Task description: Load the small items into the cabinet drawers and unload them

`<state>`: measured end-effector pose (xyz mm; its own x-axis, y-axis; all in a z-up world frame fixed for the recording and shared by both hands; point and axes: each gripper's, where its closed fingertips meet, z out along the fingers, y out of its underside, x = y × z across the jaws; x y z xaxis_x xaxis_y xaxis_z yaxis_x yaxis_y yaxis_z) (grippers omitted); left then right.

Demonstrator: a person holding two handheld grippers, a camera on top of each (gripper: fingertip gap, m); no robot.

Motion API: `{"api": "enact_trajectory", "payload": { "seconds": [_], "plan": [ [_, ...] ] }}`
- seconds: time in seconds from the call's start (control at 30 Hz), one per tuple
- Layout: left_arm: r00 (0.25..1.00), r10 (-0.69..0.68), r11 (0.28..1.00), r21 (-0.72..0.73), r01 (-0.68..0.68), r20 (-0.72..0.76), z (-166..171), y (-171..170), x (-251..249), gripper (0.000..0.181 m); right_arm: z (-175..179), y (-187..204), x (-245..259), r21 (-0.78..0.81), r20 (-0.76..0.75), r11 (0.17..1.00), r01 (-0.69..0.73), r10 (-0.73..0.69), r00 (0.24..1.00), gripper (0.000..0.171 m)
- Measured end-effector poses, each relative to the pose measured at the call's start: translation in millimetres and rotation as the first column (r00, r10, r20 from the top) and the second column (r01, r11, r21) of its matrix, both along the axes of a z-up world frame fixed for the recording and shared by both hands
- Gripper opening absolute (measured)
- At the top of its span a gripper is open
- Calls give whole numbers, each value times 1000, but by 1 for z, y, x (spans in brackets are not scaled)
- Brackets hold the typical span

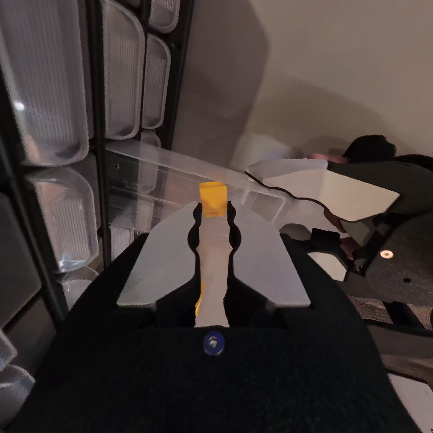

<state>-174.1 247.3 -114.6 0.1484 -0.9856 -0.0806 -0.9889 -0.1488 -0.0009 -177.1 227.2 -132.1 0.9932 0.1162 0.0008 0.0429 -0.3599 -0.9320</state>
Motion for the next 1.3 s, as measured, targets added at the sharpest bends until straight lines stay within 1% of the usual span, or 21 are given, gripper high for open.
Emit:
{"api": "enact_trajectory", "payload": {
  "seconds": [0.13,0.2,0.27,0.37,0.43,0.47,0.53,0.63,0.7,0.77,0.8,0.87,0.93,1.0,1.07,1.1,1.13,1.17,1.2,1.23,1.3],
  "plan": [
    [995,13,1000,20,-11,-97,-11,5,-8,21,-1,0,0,-7,-1,1000,-2,2,1000,60],
    [995,30,999,24,-28,-98,-14,6,-7,21,-1,0,0,-7,-6,1000,-4,4,1000,60],
    [996,44,998,45,-41,-79,-11,7,-6,28,-1,0,0,-7,-7,1000,-4,4,1000,60],
    [997,67,996,60,-69,32,11,1,-4,36,-1,-1,0,-8,-4,1000,-5,5,1000,60],
    [974,120,992,3,-123,194,37,-16,-4,36,-1,-1,0,-8,-4,1000,-5,5,1000,60],
    [944,166,986,-16,-169,284,53,-21,-7,35,-1,0,0,-8,-3,1000,-5,5,1000,60],
    [839,288,952,-47,-301,462,79,-26,-21,35,-1,1,0,-8,4,1000,-5,5,1000,60],
    [587,453,859,-153,-489,671,94,-36,-58,35,0,7,3,-19,28,1000,-9,10,1000,60],
    [375,507,791,-246,-559,776,86,-47,-82,34,4,13,3,-35,15,999,-10,11,1000,60],
    [172,503,740,-320,-591,847,68,-65,-101,27,8,22,3,-43,35,999,-15,17,999,60],
    [115,506,712,-338,-616,855,51,-75,-112,27,9,28,4,-47,47,999,-17,19,999,60],
    [97,555,655,-363,-663,826,7,-99,-128,27,8,42,8,-66,76,998,-18,23,997,60],
    [80,578,629,-380,-678,812,-21,-118,-135,27,2,57,13,-92,98,996,-18,27,995,64],
    [70,579,637,-397,-661,812,-30,-130,-131,27,-8,65,15,-145,61,988,-46,55,997,79],
    [109,532,672,-340,-658,840,-29,-131,-126,27,-17,58,13,-203,-22,975,-93,91,996,83],
    [146,497,690,-287,-665,855,-28,-130,-124,27,-19,50,13,-215,-66,970,-109,97,993,81],
    [185,467,703,-236,-670,864,-28,-129,-123,27,-18,40,11,-204,-108,970,-133,113,988,63],
    [218,447,714,-200,-671,867,-28,-129,-121,27,-12,32,8,-164,-138,973,-160,138,981,36],
    [235,435,721,-180,-669,869,-27,-130,-118,27,-4,25,6,-103,-156,979,-174,156,975,15],
    [237,426,727,-174,-664,873,-26,-132,-116,27,5,22,3,-41,-158,982,-186,177,971,4],
    [221,427,735,-195,-649,877,-22,-136,-111,27,16,26,3,29,-110,985,-172,174,978,0]
  ]
}}
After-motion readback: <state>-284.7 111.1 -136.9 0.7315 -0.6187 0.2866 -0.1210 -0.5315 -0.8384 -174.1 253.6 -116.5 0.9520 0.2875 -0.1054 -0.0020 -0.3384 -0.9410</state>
